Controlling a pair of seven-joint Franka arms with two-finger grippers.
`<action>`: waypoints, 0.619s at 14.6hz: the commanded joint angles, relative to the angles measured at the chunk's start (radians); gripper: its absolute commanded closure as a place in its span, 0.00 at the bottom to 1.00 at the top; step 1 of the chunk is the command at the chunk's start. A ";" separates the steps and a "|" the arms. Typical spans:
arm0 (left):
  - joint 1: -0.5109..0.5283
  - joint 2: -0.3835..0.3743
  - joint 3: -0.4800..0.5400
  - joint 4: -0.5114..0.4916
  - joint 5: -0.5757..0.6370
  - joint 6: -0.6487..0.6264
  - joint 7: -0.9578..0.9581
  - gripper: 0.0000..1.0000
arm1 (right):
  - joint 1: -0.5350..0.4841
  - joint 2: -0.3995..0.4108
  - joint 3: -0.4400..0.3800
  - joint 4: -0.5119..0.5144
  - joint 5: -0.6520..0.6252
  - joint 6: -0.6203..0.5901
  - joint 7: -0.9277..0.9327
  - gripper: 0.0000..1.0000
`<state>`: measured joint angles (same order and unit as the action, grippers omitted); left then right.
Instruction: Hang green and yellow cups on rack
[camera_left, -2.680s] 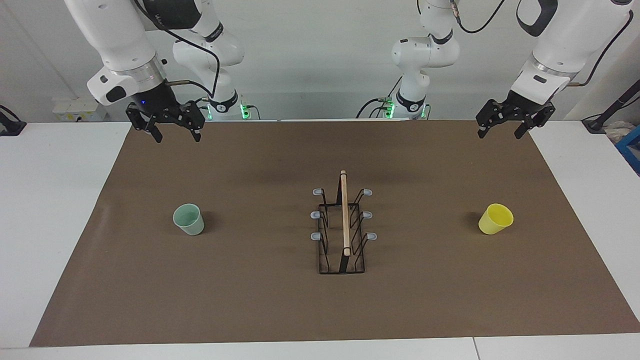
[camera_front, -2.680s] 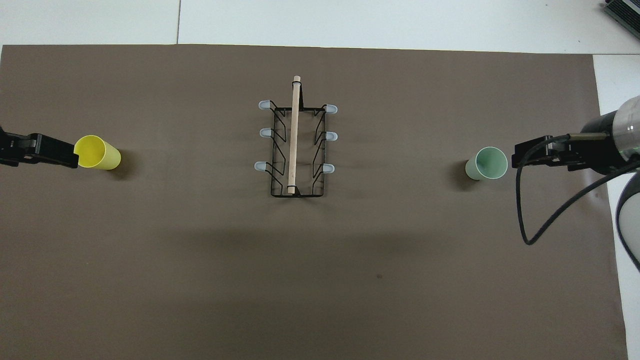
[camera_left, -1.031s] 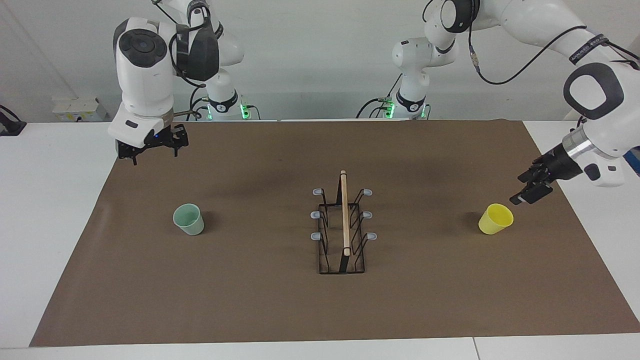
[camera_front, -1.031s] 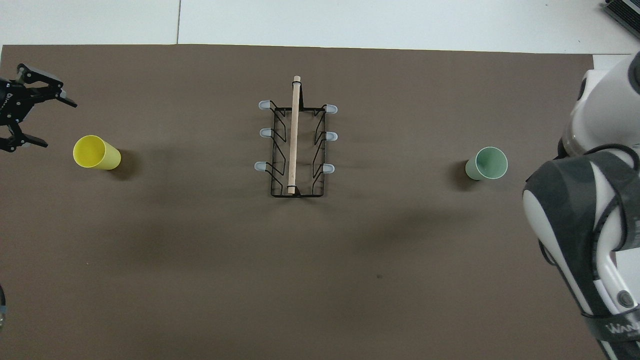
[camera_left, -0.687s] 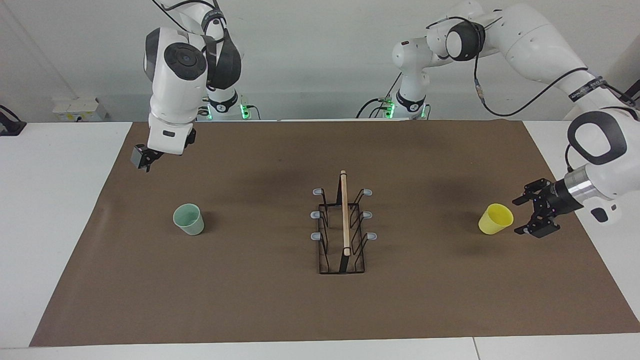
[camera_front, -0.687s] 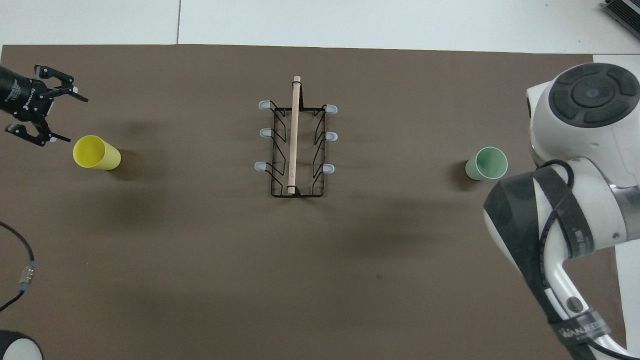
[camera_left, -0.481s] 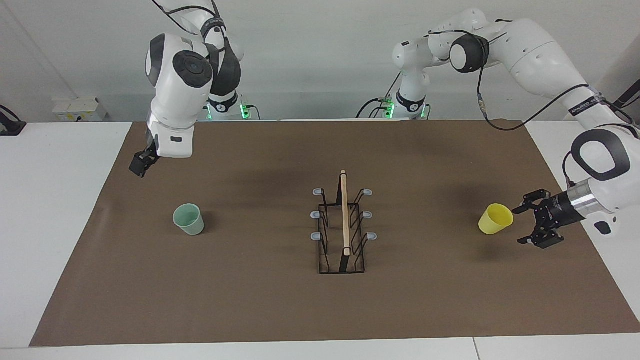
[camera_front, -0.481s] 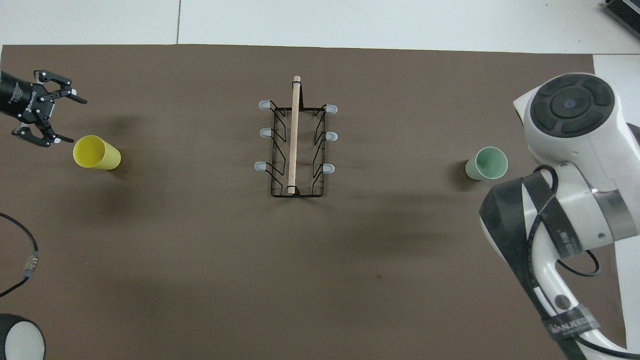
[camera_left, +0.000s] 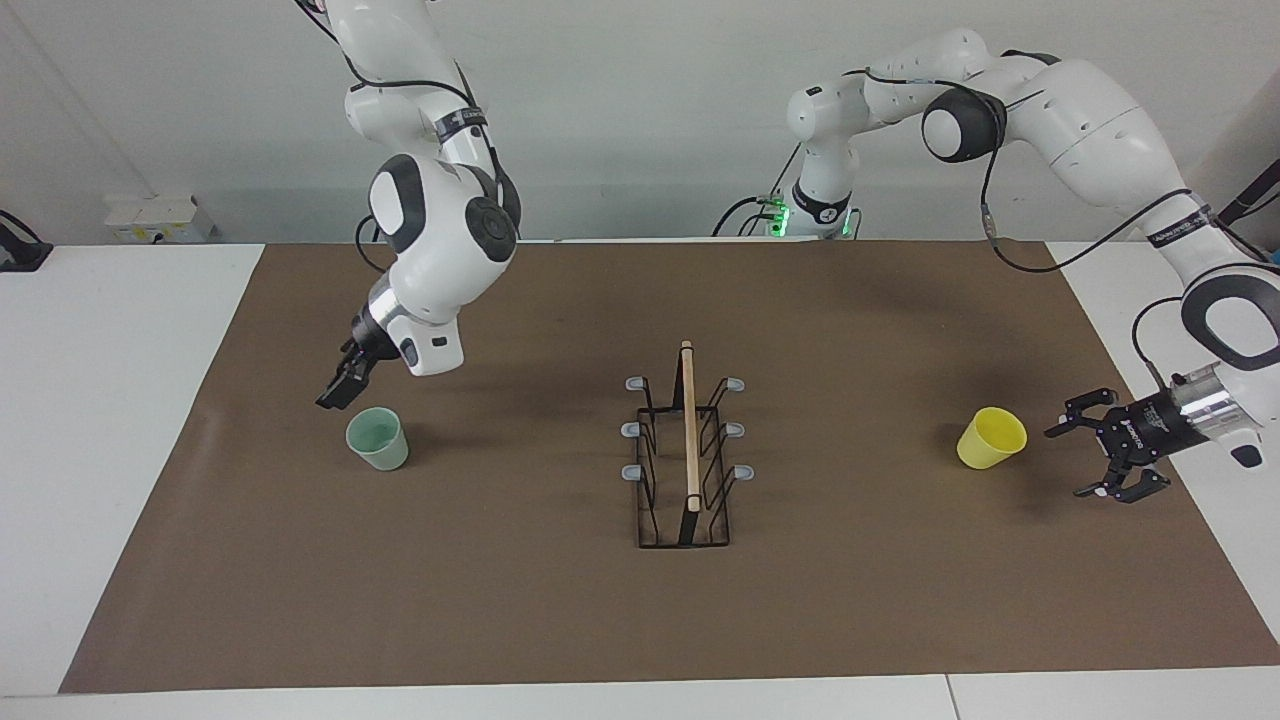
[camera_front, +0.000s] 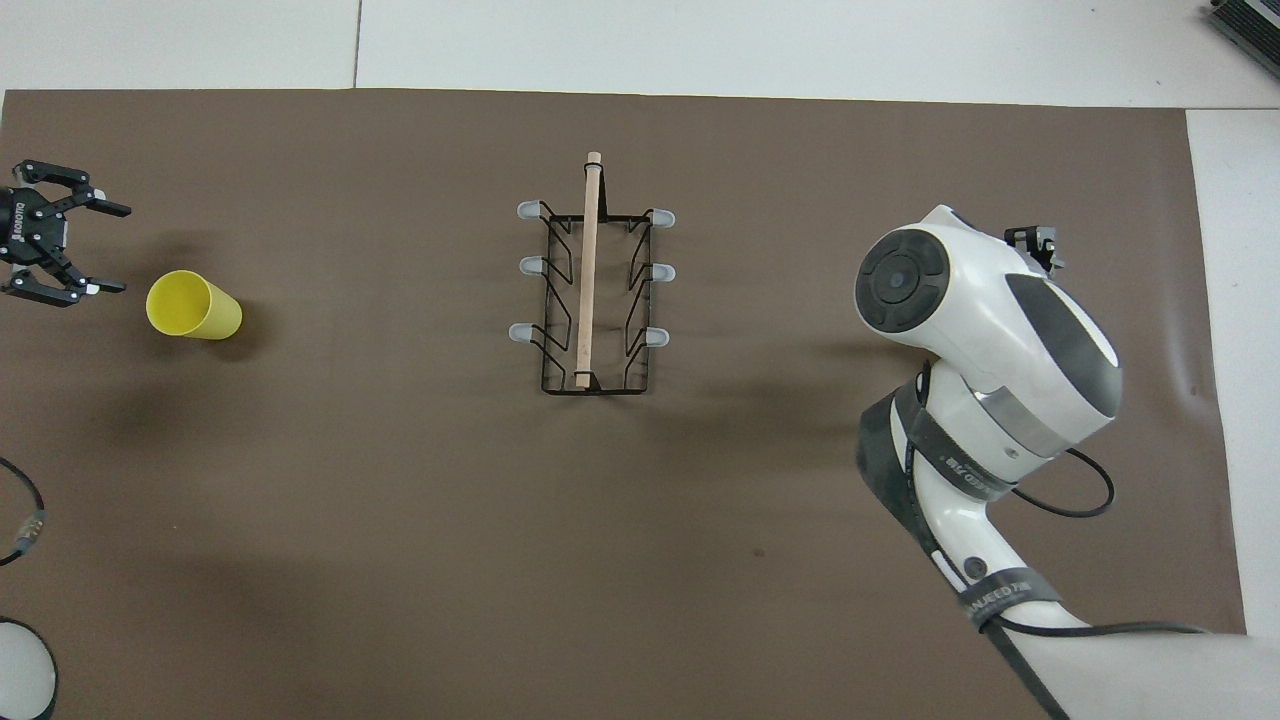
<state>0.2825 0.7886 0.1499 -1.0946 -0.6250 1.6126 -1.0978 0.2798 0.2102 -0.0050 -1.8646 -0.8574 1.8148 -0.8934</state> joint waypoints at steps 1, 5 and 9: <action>0.052 -0.006 -0.003 -0.091 -0.117 0.023 -0.023 0.01 | -0.004 -0.006 -0.001 -0.086 -0.089 0.098 -0.015 0.00; 0.083 -0.061 -0.004 -0.203 -0.189 0.001 -0.008 0.00 | 0.062 0.107 -0.001 -0.094 -0.193 0.089 0.022 0.00; 0.086 -0.137 -0.013 -0.376 -0.208 0.027 0.044 0.00 | 0.067 0.139 -0.001 -0.096 -0.196 0.095 0.060 0.00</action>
<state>0.3649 0.7388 0.1446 -1.3285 -0.8079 1.6141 -1.0948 0.3524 0.3425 -0.0049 -1.9600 -1.0227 1.9018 -0.8475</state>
